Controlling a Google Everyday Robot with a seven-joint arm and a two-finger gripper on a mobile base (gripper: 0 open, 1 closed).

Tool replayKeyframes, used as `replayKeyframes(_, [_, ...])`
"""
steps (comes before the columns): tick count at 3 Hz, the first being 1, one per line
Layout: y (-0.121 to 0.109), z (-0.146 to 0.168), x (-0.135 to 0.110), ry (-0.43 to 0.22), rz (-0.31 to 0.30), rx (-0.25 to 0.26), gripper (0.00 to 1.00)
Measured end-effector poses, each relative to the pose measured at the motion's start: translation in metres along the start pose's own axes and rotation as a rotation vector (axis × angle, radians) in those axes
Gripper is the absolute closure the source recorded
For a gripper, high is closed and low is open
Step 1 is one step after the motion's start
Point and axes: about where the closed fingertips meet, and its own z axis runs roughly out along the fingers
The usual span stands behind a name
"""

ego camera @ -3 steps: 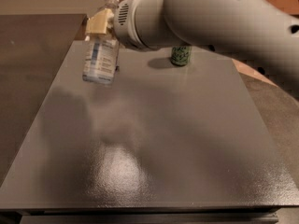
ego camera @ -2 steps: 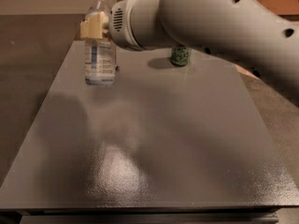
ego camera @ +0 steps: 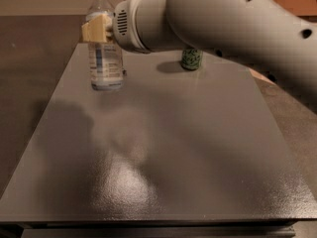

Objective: Place blue plastic bottle upright

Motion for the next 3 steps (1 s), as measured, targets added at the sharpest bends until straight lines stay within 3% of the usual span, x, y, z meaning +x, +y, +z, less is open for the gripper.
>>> replayKeyframes(1, [0.0004, -0.0013, 0.0024, 0.006, -0.038, 0.020, 1.00])
replayKeyframes(3, [0.0002, -0.0085, 0.0078, 0.026, -0.219, 0.145, 1.00])
